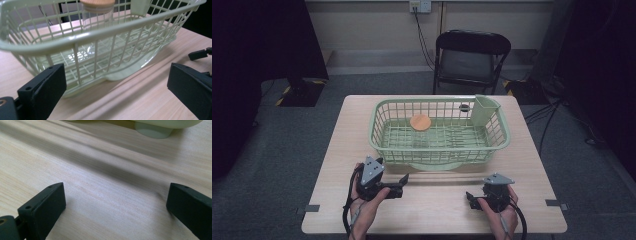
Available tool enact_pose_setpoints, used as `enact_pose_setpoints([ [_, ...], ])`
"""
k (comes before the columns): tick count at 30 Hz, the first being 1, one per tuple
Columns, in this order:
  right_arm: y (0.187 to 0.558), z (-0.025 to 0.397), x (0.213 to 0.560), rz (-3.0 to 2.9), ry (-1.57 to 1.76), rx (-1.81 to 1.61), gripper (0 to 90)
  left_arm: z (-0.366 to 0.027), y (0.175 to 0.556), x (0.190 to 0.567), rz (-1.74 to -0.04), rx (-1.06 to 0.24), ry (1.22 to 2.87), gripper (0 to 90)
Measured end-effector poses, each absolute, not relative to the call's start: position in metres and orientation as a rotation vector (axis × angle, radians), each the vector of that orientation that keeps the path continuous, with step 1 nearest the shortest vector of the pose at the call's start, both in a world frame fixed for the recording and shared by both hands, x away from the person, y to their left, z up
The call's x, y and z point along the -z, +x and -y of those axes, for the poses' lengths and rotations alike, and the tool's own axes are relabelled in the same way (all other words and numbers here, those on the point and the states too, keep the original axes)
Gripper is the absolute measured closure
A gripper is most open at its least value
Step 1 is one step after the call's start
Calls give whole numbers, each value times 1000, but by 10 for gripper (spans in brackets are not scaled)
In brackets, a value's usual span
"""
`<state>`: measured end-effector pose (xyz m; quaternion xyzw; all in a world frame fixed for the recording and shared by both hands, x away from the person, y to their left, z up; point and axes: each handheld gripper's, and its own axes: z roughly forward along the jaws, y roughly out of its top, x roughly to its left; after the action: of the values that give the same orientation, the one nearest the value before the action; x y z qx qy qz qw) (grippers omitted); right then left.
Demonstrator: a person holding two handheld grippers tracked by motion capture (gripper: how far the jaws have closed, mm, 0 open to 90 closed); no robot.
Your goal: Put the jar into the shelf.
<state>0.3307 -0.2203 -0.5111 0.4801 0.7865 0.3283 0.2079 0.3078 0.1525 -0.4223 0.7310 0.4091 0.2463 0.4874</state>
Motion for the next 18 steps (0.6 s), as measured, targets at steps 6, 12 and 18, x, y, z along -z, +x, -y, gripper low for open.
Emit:
enact_pose_setpoints([
  [6,331,220,511,-2189,1336,-914,15,-158,303,439,-1053,-571,1752,23],
  [12,331,220,511,-2189,1336,-914,15,-162,304,455,-1101,-552,1766,24],
  [18,331,220,511,-2189,1336,-914,15,-159,305,470,-1130,-514,1791,30],
])
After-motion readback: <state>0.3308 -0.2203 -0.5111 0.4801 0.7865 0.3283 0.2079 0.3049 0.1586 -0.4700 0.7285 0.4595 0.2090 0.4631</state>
